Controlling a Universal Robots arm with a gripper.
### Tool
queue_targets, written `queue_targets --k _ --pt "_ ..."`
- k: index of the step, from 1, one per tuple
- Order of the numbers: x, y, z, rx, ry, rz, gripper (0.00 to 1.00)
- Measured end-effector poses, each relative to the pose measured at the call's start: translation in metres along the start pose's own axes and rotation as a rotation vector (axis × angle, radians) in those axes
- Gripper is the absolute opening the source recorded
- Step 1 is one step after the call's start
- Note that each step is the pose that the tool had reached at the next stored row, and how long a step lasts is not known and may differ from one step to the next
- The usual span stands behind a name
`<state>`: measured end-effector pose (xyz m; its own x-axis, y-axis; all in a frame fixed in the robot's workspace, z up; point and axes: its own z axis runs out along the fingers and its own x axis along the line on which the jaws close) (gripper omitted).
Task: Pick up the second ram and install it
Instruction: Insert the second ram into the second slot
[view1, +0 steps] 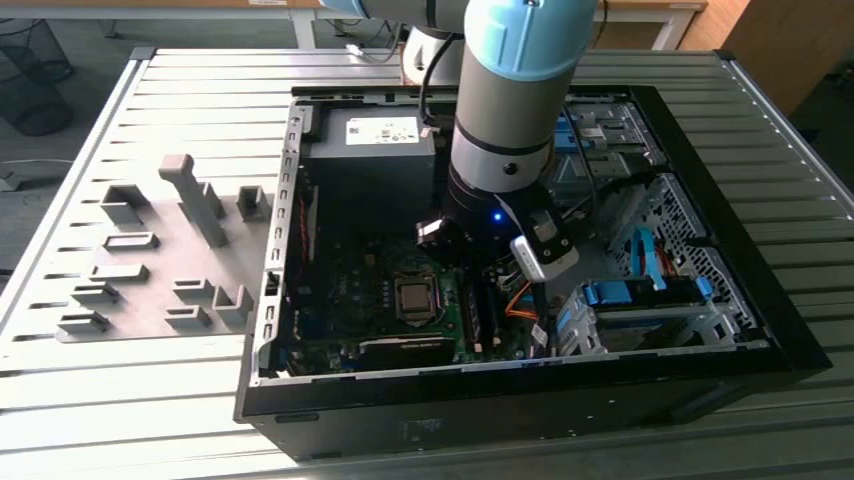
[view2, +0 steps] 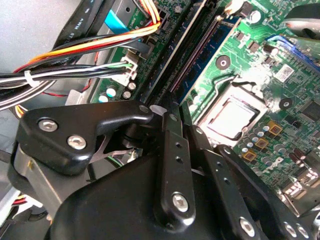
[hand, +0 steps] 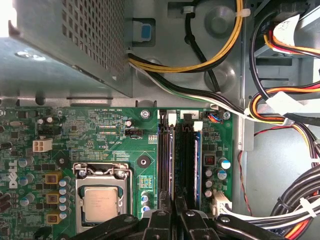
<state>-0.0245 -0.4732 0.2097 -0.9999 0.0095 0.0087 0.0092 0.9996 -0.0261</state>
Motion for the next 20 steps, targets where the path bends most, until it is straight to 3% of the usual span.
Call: queue_targets --k 11,13,14,17,20 --pt "0.0 0.0 0.0002 -0.0003 -0.0001 0.0 0.14" --pt "0.0 0.0 0.0002 -0.0003 -0.0001 0.0 0.15" --pt "0.0 0.0 0.0002 -0.0002 -0.0001 0.0 0.21" --pt "0.0 0.0 0.0002 -0.0003 -0.0001 0.0 0.21" --pt "0.0 -0.0001 -0.0051 -0.0002 -0.0001 0.0 0.21"
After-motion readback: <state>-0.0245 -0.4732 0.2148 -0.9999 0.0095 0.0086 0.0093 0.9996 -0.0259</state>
